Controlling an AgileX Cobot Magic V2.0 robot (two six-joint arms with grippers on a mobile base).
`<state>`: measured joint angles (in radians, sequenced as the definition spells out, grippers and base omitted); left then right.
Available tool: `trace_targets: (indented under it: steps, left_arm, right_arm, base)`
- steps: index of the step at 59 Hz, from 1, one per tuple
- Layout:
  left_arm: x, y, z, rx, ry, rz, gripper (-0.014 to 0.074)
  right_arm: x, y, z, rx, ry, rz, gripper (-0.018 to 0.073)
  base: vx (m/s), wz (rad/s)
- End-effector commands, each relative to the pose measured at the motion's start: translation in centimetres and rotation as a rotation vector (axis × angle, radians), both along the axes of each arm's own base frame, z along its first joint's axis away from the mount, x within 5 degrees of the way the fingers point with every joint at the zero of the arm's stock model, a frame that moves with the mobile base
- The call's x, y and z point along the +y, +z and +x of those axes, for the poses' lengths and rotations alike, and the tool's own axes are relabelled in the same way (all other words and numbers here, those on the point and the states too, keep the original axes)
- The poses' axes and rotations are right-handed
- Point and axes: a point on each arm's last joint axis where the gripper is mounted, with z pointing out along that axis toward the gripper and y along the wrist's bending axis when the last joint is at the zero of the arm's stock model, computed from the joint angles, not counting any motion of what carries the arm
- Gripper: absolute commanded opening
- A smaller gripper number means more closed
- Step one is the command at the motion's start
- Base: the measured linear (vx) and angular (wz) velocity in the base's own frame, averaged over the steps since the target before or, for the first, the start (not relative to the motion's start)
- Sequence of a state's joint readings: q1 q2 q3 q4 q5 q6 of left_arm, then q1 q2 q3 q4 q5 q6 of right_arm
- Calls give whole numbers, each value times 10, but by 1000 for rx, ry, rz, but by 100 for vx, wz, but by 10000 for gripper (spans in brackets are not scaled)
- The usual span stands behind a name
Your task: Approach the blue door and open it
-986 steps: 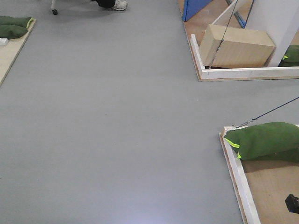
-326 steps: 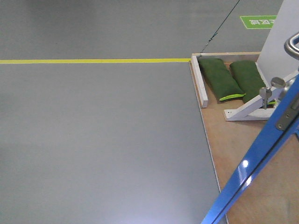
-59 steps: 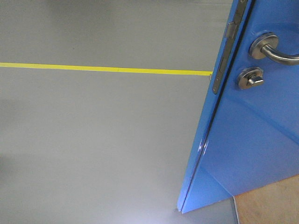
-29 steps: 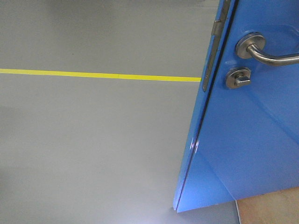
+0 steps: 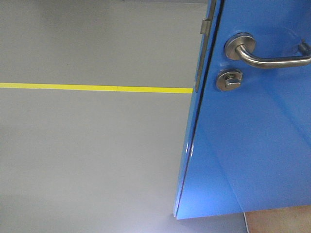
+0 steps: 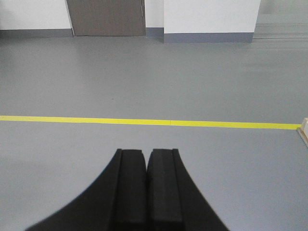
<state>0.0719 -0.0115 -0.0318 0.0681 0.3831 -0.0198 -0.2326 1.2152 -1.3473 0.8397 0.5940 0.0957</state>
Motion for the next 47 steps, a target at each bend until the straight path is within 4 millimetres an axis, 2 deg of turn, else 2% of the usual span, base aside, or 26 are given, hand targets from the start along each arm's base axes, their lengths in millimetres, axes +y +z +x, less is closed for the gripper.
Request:
trace_targets:
  steps: [1,47]
  left_arm:
    - [-1,17,-1,-122,-3,1,73]
    - [-1,17,-1,-122,-3,1,73]
  right_arm:
    - [-4,19,-4,-109,-63,5,8]
    - [-4,19,-4,-109,-63,5,8]
  base:
    - [20,-5]
    - [16,-2]
